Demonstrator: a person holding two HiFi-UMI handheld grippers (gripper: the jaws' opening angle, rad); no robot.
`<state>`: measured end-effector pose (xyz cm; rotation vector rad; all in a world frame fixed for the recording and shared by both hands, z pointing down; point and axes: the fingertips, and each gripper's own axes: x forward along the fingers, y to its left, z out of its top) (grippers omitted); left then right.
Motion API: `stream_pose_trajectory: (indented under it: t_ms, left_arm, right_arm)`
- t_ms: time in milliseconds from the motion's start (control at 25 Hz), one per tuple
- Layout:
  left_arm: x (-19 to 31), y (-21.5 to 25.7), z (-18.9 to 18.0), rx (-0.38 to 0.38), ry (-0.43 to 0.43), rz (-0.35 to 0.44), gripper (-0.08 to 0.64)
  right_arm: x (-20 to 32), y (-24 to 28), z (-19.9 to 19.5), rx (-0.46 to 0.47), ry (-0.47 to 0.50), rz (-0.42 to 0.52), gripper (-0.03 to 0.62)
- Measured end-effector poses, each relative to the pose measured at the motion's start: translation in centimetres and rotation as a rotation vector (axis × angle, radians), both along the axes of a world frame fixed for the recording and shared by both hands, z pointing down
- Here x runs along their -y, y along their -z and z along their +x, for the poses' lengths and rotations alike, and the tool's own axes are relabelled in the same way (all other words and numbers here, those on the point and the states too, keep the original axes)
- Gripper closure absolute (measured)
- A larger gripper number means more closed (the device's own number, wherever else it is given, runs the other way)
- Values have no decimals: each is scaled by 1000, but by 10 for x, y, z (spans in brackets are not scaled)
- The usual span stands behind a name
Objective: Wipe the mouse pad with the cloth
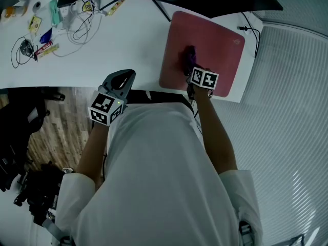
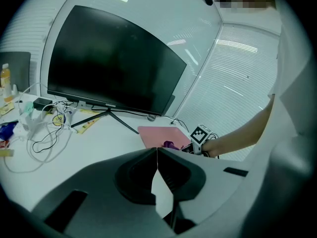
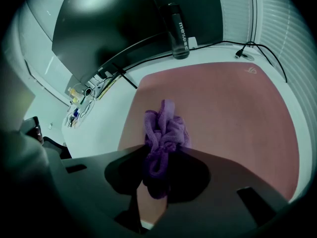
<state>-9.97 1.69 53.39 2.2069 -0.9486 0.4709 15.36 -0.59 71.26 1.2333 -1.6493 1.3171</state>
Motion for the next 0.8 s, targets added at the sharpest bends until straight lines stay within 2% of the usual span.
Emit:
stream_pose_trajectory:
  t_ms: [400, 800]
  left_arm:
    - [6, -4, -25, -8, 8, 2, 541]
    - [6, -12, -42, -21, 16, -15, 541]
  right_arm:
    - [4, -1, -40, -5, 42, -5, 480]
    - [6, 0, -88, 39, 79, -18, 480]
